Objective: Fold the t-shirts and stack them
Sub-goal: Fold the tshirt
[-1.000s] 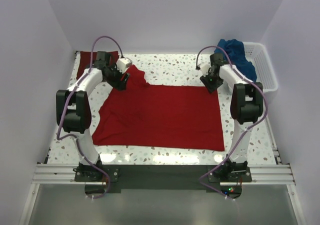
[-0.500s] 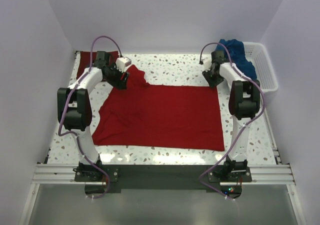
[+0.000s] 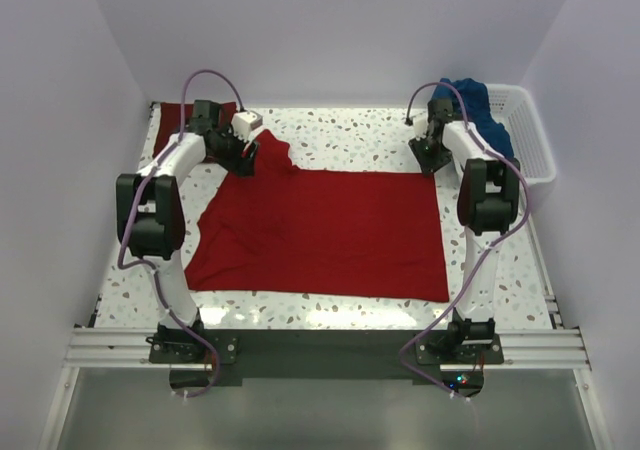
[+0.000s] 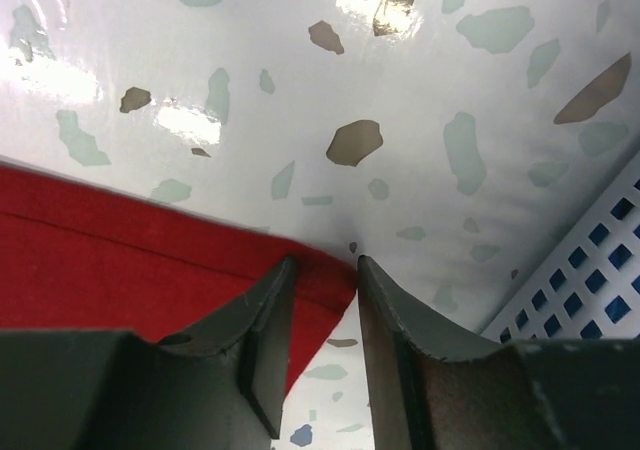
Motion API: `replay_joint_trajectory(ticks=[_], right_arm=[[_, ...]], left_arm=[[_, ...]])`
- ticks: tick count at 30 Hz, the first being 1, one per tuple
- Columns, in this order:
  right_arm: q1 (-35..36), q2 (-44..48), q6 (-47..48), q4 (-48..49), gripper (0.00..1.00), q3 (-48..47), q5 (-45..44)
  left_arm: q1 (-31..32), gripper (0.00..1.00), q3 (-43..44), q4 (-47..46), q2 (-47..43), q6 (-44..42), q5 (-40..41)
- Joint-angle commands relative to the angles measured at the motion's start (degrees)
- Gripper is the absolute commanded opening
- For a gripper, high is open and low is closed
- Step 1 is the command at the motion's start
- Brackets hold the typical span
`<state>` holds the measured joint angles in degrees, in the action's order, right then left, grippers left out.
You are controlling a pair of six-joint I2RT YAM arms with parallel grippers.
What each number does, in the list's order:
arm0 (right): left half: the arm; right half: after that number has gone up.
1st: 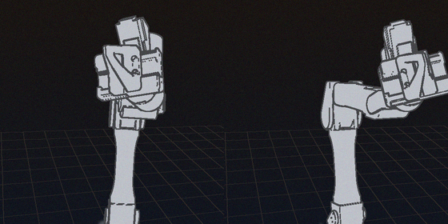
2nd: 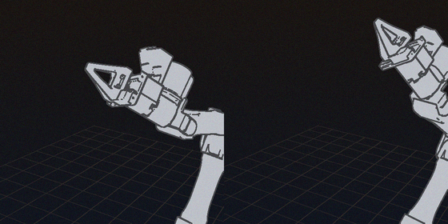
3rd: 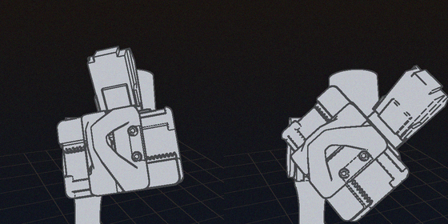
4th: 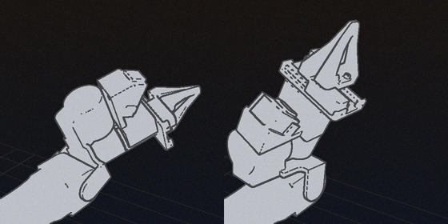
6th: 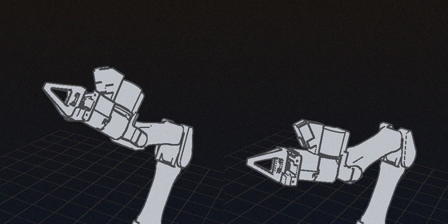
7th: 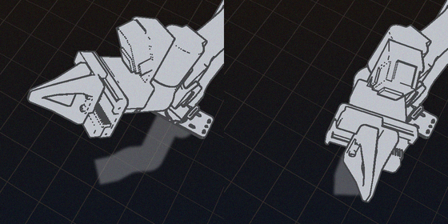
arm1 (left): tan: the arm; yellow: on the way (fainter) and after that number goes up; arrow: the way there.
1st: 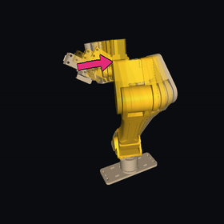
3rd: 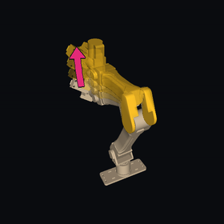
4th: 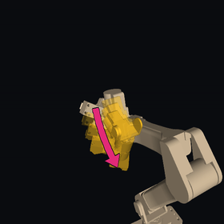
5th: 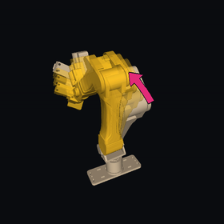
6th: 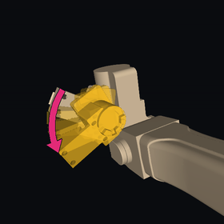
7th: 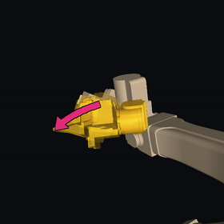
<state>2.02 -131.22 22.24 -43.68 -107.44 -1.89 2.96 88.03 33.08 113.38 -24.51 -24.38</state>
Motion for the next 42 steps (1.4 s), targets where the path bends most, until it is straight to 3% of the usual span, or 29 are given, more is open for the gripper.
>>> replay_joint_trajectory(ticks=[1,8,23,34,39,42], right_arm=[[-1.4,-3.96,-2.81,-5.53,0.35,-2.15,3.63],[-1.58,-4.57,-2.38,-8.0,0.0,-2.6,5.84],[-1.58,-1.41,0.79,-7.56,0.0,-0.67,7.43],[-1.58,-0.18,1.84,-6.68,0.0,0.04,6.29],[-1.67,-0.09,2.11,-7.29,0.0,-0.75,6.46],[-1.67,0.79,2.72,-7.73,0.0,-0.76,7.07]], left_arm=[[-1.03,0.68,3.46,-1.88,1.31,1.75,-1.9],[-1.29,0.68,5.22,-4.34,3.95,2.72,3.02],[-1.29,0.6,17.08,-5.57,16.69,2.63,7.42],[-1.12,0.48,24.2,-4.08,23.55,3.86,4.52],[-1.03,0.35,25.52,-3.99,24.87,4.38,1.89],[-1.03,0.2,26.05,-3.46,24.43,4.47,0.48]])
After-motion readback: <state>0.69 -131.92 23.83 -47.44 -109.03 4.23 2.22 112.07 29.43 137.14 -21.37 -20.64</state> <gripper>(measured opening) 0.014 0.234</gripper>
